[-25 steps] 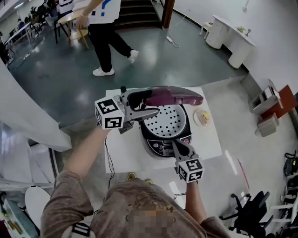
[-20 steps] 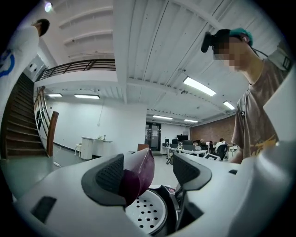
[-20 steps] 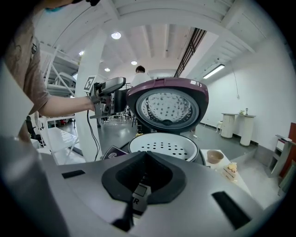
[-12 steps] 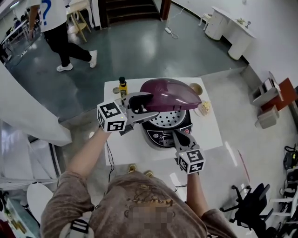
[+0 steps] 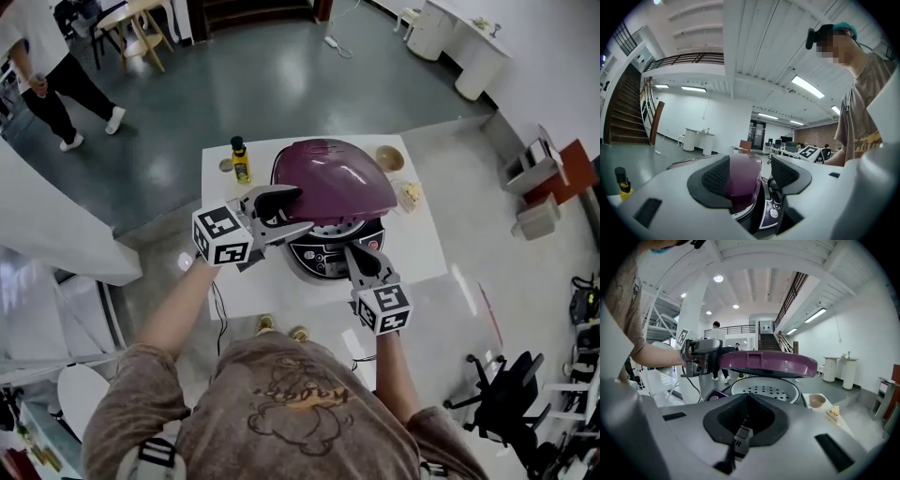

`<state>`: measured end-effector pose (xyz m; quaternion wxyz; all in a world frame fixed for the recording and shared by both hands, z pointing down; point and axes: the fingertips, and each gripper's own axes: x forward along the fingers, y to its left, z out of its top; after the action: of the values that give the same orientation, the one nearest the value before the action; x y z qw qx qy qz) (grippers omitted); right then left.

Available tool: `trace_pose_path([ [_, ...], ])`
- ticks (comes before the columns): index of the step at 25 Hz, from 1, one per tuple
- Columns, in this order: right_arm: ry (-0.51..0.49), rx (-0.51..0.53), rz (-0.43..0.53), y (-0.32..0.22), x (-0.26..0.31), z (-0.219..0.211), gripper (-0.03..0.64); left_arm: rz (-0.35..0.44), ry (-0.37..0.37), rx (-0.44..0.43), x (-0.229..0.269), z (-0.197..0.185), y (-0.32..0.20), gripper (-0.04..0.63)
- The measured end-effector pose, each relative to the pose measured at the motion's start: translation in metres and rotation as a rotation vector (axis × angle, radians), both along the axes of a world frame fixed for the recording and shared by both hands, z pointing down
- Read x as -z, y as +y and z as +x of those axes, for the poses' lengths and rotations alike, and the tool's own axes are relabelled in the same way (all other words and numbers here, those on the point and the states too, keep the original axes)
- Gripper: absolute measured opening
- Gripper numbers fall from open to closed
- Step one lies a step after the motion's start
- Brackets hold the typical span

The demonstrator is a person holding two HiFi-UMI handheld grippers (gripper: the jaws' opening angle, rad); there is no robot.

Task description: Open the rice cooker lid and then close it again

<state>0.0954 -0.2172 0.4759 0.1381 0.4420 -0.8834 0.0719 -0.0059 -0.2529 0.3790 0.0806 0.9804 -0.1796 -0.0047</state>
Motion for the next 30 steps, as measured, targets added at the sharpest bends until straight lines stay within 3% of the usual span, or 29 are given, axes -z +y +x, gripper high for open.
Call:
trace_pose_path([
  [8, -0.066, 0.005, -0.036, 0.004, 0.002, 0.005, 0.005, -0.018, -0.004, 0.009, -0.012, 0.002, 0.001, 0.285],
  [15, -0.119, -0.003, 0.043, -0.014, 0.06, 0.005, 0.005, -0.03, -0.009, 0.005, -0.017, 0.001, 0.003, 0.282],
  [30, -0.057, 0.018, -0.001, -0.042, 0.056, 0.013, 0.006, -0.041, -0.009, 0.004, -0.024, 0.003, 0.0, 0.279],
])
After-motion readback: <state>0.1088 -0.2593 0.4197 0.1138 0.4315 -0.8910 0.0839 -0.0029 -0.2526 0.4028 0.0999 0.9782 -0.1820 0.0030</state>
